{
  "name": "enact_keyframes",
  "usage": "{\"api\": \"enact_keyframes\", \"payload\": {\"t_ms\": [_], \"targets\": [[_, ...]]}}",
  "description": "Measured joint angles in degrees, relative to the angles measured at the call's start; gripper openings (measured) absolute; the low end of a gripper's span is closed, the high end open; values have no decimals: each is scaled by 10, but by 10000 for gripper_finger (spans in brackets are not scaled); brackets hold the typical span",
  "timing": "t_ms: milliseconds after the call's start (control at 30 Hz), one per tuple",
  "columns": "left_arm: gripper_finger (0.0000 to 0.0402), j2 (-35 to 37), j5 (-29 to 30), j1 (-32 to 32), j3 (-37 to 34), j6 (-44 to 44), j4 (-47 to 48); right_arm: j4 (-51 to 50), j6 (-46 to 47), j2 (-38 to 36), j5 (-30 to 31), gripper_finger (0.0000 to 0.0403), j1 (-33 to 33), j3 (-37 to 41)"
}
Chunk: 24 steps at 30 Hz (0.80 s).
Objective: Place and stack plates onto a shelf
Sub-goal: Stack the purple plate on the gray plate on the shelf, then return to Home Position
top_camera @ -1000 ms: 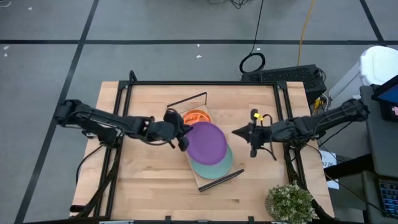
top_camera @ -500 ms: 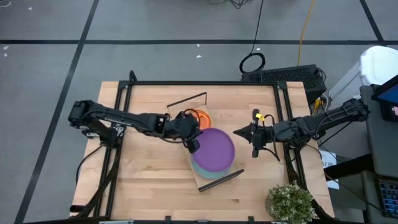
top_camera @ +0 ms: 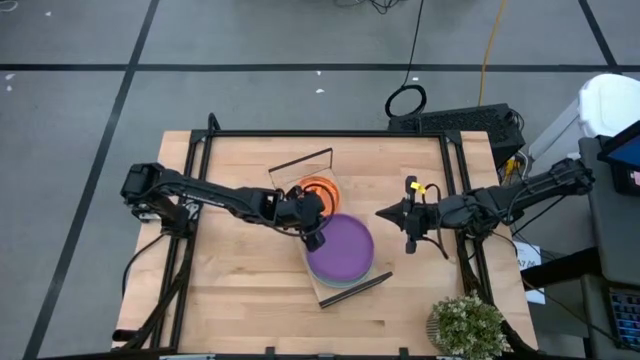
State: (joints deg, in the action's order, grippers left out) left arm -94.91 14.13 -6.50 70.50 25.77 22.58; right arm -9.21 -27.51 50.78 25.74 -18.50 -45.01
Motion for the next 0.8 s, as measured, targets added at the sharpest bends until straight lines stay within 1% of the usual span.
{"api": "enact_keyframes", "payload": {"t_ms": [433,500,700,800], "targets": [[34,0,0,-1,0,-6,-3,-5,14,0,0,0,0,0],[48,0,4,-4,0,-13,-6,-5,14,0,0,0,0,0],[113,0,9,-7,0,-15,-15,-6,14,0,0,0,0,0],[133,3,9,-7,0,-15,-22,-6,14,0,0,0,0,0]]}}
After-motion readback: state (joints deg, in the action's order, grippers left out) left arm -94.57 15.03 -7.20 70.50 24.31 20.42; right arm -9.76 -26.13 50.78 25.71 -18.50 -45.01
